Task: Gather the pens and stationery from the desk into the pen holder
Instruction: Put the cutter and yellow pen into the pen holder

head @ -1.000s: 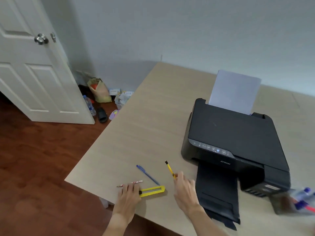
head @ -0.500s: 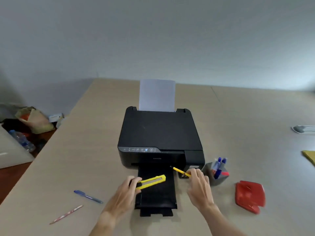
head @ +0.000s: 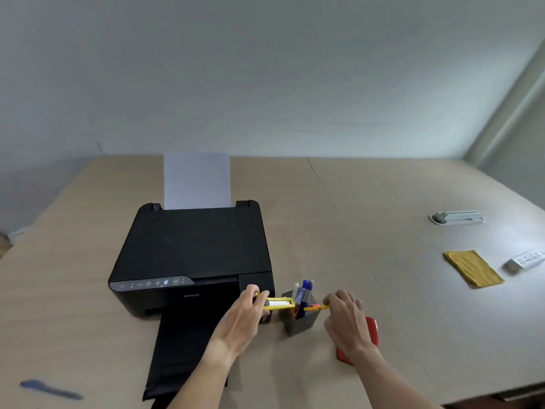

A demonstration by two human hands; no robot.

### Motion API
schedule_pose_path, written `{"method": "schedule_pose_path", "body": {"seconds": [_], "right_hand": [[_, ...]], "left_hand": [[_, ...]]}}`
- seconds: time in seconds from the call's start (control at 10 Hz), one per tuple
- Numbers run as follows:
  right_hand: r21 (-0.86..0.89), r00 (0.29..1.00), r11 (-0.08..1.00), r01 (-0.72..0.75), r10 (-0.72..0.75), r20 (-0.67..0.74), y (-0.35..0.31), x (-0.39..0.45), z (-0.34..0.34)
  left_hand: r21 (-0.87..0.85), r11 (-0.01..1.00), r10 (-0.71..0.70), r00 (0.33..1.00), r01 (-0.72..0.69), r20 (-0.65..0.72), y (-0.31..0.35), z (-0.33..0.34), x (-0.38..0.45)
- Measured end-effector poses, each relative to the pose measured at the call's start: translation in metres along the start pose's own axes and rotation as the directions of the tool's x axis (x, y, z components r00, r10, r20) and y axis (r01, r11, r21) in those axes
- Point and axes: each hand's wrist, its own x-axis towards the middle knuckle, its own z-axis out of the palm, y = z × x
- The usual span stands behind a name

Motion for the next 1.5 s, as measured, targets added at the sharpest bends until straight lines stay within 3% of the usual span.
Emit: {"method": "schedule_pose_path", "body": {"seconds": [0.2,0.5,0.7,0.8,0.9,1.0,1.3,1.5], "right_hand": [[0.146,0.986,0.980,0.136,-0.148,0.078,0.004,0.026,-0.003],[0.377,0.977,0.917,0.133,-0.185,0.105,0.009,0.033,0.009],[0.344,0.991,0.939,-0.026,-0.021,0.134,0.029,0.022,0.015],[0.250,0.993,0.966,-0.062,0.035,0.112,0.039,0.016,0.020],[0.170,0.979,0.975,-0.141,0.112,0.169,0.041,0.012,0.013],[0.123,0.960,0.980,-0.157,0.121,0.253,0.038,0.009,0.012],[0.127,0.942,0.978,-0.163,0.116,0.315,0.006,-0.009,0.023],[0.093,0.926,0.993,-0.073,0.033,0.377,-0.054,-0.019,0.039]], "left_hand": [[-0.014,1.000,-0.025,1.000,0.025,0.016,0.026,-0.003,0.033],[-0.126,0.987,-0.091,0.995,0.095,0.036,0.053,0.007,0.057],[-0.185,0.975,-0.101,0.986,0.125,0.135,0.072,0.025,0.071],[-0.094,0.990,-0.084,0.974,0.105,0.211,0.080,0.033,0.070],[-0.198,0.959,-0.162,0.967,0.201,0.196,0.083,0.034,0.067],[-0.251,0.948,-0.174,0.980,0.194,0.101,0.074,0.042,0.060],[-0.145,0.915,-0.344,0.917,0.376,0.203,0.038,0.024,0.011],[-0.117,0.885,-0.423,0.883,0.451,0.201,-0.008,0.000,-0.037]]}}
